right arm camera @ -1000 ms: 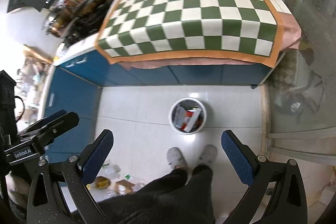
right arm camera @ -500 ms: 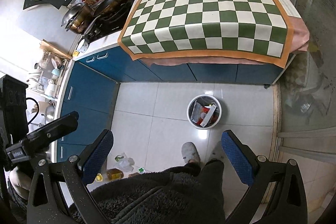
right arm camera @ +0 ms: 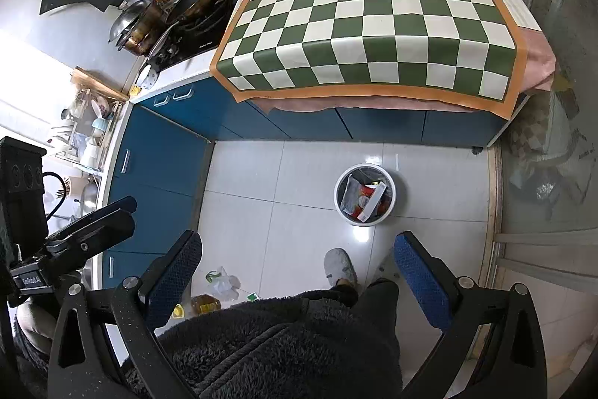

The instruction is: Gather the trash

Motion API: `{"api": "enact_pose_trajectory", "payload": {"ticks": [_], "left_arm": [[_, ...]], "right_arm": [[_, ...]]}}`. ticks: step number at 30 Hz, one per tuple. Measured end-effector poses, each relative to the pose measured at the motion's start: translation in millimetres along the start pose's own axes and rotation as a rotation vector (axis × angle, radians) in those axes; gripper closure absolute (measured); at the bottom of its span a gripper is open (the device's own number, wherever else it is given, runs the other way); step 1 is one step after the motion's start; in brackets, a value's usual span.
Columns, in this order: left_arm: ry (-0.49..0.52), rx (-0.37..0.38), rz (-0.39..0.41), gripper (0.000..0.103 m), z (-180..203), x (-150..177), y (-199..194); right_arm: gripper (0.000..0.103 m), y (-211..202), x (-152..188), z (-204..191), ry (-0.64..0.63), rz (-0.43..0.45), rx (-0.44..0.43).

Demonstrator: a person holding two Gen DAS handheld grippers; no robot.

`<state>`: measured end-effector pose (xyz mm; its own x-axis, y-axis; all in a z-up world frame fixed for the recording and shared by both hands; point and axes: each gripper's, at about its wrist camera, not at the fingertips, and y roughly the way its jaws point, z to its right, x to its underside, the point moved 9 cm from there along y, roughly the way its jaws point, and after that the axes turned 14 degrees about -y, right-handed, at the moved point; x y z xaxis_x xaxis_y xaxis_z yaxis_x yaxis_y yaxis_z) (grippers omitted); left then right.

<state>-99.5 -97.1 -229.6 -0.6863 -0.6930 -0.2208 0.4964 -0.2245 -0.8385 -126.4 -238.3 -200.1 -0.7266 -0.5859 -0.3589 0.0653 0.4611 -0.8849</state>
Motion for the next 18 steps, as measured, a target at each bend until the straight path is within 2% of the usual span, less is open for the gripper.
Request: {"api": "enact_pose_trajectory", "payload": {"ticks": [18], "left_arm": [[0.042, -0.013, -0.022, 0.000, 11.1, -1.2, 9.5]], "right_arm": [[0.000, 4.4, 3.4, 6.7, 0.023, -0.008, 0.010]]}}
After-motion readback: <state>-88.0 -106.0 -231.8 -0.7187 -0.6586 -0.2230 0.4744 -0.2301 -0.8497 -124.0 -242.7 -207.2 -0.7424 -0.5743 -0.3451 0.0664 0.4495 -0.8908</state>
